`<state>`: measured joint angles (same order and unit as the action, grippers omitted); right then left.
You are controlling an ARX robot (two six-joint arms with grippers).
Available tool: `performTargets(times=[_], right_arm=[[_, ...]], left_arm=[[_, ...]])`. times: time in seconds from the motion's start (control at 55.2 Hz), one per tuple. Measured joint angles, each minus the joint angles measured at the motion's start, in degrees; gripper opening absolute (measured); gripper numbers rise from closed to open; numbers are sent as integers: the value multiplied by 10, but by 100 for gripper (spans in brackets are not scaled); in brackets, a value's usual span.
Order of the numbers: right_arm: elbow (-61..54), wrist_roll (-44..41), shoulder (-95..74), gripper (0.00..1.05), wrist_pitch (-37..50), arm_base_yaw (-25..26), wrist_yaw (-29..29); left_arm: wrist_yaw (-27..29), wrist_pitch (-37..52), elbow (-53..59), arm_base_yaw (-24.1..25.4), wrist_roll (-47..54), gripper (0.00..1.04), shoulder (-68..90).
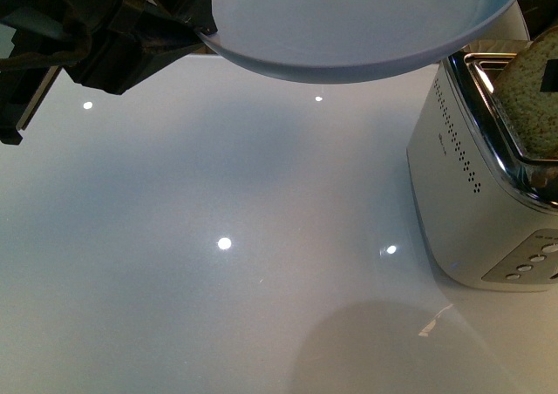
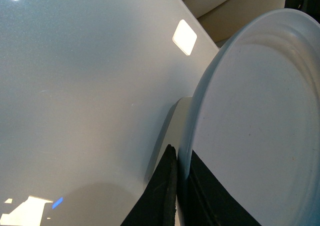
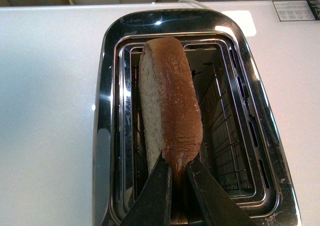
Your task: Left arm holds plate, right arm toasts bread
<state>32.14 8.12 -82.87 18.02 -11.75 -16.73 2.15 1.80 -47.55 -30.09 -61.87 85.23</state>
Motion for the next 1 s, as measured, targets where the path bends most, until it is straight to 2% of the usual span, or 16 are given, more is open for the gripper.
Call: performTargets(times=[0.199,0.254,0.399,0.471,0.616,0.743,0.78,0.997], right_arm=[[-1,3,-1,3,0,0,1],[-1,4,-1,9,-1,0,2],[-16,13,-4,39,-8,0,13],[-19,14,-4,48,-10,0,13],[-24,17,24,77,-19,2,13],[-33,17,61,94,-28,3,12],[-36,17,75,97,-32,3,11],[-57,17,198,96,-77,6,-1]], left_arm=[[0,0,0,0,0,3,0],[0,0,0,0,0,3,0],[0,0,0,0,0,3,0],[0,0,0,0,0,3,0],[0,0,0,0,0,3,0],[0,0,0,0,0,3,0],[0,0,0,0,0,3,0],[0,0,0,0,0,3,0]])
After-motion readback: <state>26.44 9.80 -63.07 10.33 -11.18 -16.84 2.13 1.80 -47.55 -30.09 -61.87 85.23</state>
